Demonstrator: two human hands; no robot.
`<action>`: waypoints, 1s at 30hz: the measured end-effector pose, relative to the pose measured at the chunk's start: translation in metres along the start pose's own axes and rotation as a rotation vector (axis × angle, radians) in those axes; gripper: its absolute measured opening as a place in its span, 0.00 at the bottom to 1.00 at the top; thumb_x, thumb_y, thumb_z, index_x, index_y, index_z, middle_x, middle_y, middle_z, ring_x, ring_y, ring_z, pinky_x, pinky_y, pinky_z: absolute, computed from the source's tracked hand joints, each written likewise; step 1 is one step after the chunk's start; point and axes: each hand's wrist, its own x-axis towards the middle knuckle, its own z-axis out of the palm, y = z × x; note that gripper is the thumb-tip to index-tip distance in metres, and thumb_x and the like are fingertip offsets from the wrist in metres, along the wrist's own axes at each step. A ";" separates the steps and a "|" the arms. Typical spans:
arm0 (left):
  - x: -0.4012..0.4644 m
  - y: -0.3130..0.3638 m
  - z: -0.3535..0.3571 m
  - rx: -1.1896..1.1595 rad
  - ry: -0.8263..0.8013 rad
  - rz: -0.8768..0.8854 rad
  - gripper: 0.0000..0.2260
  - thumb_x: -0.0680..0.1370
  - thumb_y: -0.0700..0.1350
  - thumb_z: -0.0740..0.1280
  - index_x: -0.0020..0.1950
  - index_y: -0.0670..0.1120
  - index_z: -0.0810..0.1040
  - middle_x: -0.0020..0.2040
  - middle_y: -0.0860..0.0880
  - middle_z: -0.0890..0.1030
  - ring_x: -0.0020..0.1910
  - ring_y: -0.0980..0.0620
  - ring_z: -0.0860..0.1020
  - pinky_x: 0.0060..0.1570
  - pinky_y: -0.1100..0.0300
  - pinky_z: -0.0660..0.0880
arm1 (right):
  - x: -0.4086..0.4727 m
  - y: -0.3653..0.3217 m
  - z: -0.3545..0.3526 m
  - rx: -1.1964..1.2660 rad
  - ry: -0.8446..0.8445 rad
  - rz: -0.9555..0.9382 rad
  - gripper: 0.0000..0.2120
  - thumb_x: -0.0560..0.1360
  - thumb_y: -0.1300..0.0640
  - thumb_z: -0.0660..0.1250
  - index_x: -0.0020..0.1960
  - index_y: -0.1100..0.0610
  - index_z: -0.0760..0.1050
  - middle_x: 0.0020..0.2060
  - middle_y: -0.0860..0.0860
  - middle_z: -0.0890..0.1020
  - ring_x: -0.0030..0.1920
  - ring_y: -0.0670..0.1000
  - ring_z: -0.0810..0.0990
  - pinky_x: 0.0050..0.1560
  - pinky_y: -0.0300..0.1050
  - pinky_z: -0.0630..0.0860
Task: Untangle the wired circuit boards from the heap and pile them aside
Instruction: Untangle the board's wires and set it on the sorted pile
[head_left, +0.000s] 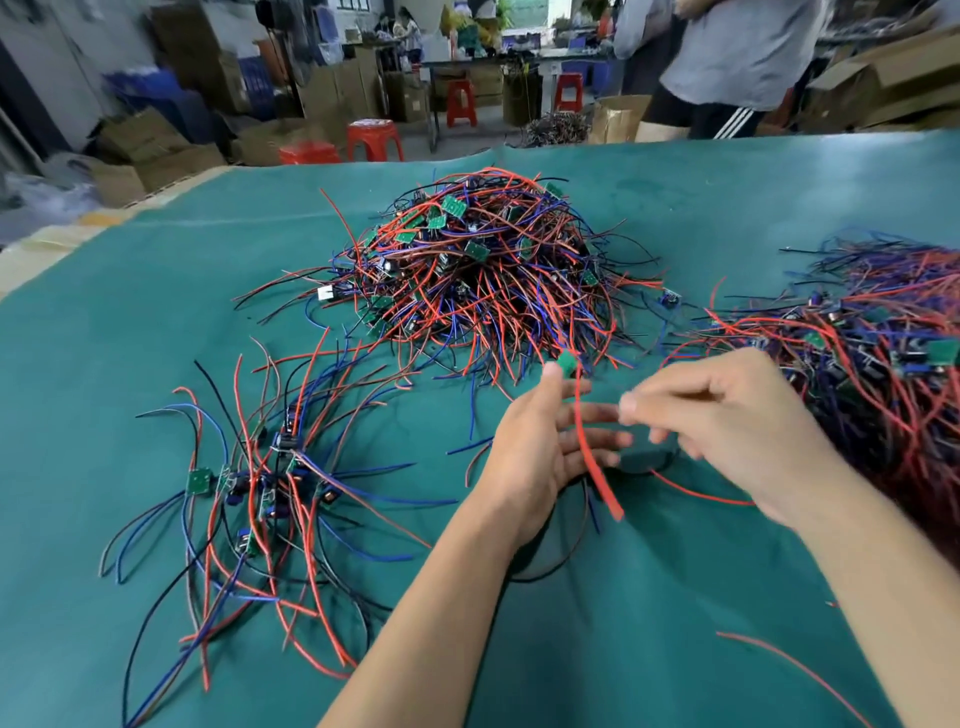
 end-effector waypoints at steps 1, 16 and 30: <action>0.000 -0.001 -0.001 0.000 0.012 0.010 0.18 0.85 0.53 0.55 0.61 0.39 0.72 0.40 0.43 0.84 0.32 0.49 0.81 0.31 0.61 0.77 | -0.006 0.002 0.004 -0.002 -0.023 -0.022 0.07 0.69 0.51 0.74 0.35 0.53 0.86 0.28 0.53 0.82 0.27 0.43 0.74 0.31 0.34 0.67; -0.009 0.000 -0.006 0.149 -0.200 0.058 0.07 0.81 0.36 0.63 0.57 0.42 0.78 0.37 0.48 0.79 0.32 0.55 0.75 0.37 0.65 0.70 | -0.010 0.021 0.017 0.080 0.232 0.018 0.09 0.72 0.41 0.72 0.42 0.47 0.81 0.32 0.50 0.83 0.31 0.50 0.78 0.33 0.46 0.76; -0.006 -0.009 -0.003 0.282 -0.108 0.143 0.10 0.74 0.36 0.74 0.53 0.39 0.79 0.37 0.44 0.82 0.30 0.52 0.75 0.36 0.60 0.69 | -0.007 0.019 0.017 0.629 0.189 0.196 0.07 0.68 0.56 0.76 0.41 0.60 0.87 0.36 0.55 0.84 0.35 0.51 0.80 0.38 0.43 0.78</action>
